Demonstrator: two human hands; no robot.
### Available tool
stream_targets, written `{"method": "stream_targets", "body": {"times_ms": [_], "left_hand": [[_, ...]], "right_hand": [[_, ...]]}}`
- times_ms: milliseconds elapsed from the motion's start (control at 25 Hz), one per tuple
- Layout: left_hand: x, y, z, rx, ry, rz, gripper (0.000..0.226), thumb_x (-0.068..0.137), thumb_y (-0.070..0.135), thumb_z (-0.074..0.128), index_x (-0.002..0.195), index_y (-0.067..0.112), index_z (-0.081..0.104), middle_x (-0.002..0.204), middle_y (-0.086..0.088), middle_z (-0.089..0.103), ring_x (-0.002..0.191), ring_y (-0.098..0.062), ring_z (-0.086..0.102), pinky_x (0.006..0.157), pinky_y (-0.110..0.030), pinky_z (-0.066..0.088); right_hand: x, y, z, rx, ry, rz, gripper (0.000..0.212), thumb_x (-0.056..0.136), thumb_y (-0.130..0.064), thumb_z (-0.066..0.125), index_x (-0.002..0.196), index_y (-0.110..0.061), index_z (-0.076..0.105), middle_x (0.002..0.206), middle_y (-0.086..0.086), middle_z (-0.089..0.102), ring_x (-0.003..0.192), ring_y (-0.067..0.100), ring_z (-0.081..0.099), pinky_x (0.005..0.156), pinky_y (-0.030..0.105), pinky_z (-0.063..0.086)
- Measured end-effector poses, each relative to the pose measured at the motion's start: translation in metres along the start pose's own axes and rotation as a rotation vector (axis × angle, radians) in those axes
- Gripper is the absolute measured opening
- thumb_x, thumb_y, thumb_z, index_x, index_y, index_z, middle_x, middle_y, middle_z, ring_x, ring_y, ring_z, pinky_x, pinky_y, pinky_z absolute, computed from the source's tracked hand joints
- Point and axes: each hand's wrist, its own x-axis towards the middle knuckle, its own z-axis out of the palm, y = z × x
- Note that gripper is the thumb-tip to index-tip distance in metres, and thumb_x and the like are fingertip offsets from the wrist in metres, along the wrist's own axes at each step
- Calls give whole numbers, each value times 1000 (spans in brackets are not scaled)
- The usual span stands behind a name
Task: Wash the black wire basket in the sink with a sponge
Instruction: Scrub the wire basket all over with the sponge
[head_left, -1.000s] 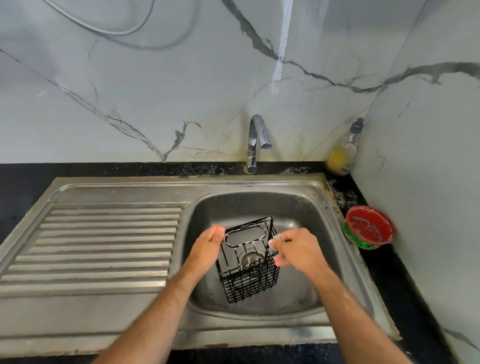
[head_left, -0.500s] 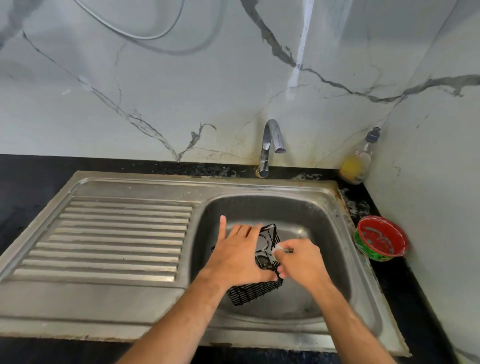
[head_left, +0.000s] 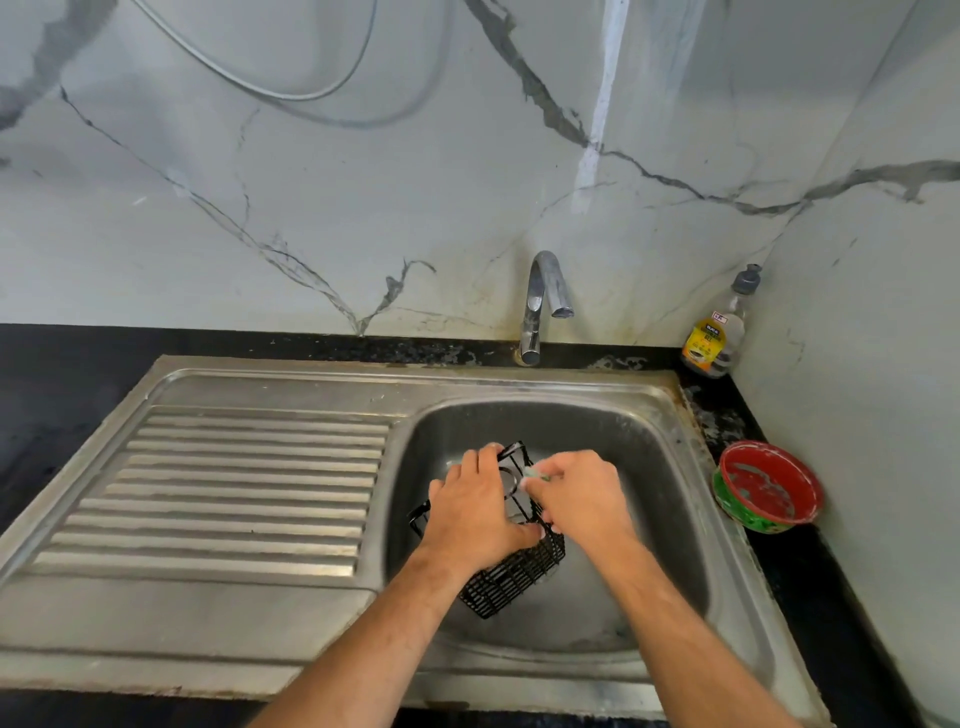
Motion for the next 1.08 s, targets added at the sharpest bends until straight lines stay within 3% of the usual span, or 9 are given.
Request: {"method": "stream_targets", "body": {"times_ms": [120, 280, 400, 520, 600, 720, 800, 960, 1080], "left_hand": [[2, -2, -1, -7, -2, -33, 111, 69, 68, 74, 154, 20, 20, 143, 2, 41, 135, -22, 42, 108, -46, 36], [-5, 2, 4, 15, 38, -35, 111, 70, 68, 72, 154, 19, 19, 143, 2, 40, 134, -21, 41, 106, -44, 36], [-6, -1, 1, 48, -2, -33, 121, 64, 72, 77, 155, 19, 17, 146, 2, 38, 137, -22, 39, 108, -45, 35], [-10, -6, -1, 106, -42, -53, 138, 54, 77, 80, 157, 17, 12, 148, 2, 36, 137, -23, 36, 111, -48, 34], [-11, -7, -1, 123, -33, -50, 135, 58, 75, 81, 157, 17, 10, 148, 2, 36, 136, -23, 36, 111, -48, 34], [-13, -8, 2, 105, -13, -38, 130, 62, 70, 82, 157, 17, 11, 148, 3, 36, 137, -21, 35, 113, -47, 33], [-14, -8, 3, 97, -5, -30, 128, 62, 69, 82, 157, 18, 12, 147, 4, 37, 137, -20, 35, 113, -45, 33], [-13, -14, 1, 76, -28, -3, 126, 61, 68, 84, 156, 19, 16, 148, 6, 35, 137, -18, 35, 112, -45, 33], [-13, -20, -4, 25, -17, -32, 128, 59, 64, 86, 156, 20, 16, 147, 5, 37, 137, -19, 36, 112, -46, 34]], "right_hand": [[-10, 15, -1, -16, 18, -56, 11, 80, -24, 77, 89, -30, 78, 71, -16, 69, 60, 1, 66, 71, 30, 61], [-2, 7, 3, -110, 41, -157, 7, 82, -25, 76, 87, -29, 79, 78, -19, 70, 69, -5, 65, 75, 19, 55], [7, 9, 10, 89, 5, -106, 14, 83, -26, 79, 97, -27, 78, 88, -14, 74, 74, -1, 65, 75, 18, 52], [2, 26, 12, 443, -104, -51, 18, 85, -5, 74, 101, -13, 75, 73, -4, 73, 59, 11, 59, 55, 29, 49], [0, 31, 8, 576, -131, -73, 21, 84, 6, 69, 97, -10, 74, 69, 0, 69, 59, 18, 57, 52, 30, 46], [5, 27, 6, 118, -77, -244, 27, 82, -4, 72, 88, -30, 76, 77, -14, 71, 65, 1, 61, 64, 13, 47], [7, 17, 10, -136, 12, -353, 25, 86, -12, 70, 96, -33, 75, 90, -18, 69, 74, -7, 60, 69, 1, 40], [7, 9, 13, -171, -65, -448, 31, 90, -8, 66, 106, -33, 77, 92, -17, 62, 72, -8, 55, 67, 0, 36], [4, 18, 4, -191, -191, -476, 42, 86, 3, 61, 90, -35, 78, 85, -15, 64, 73, -3, 58, 66, 8, 40]]}}
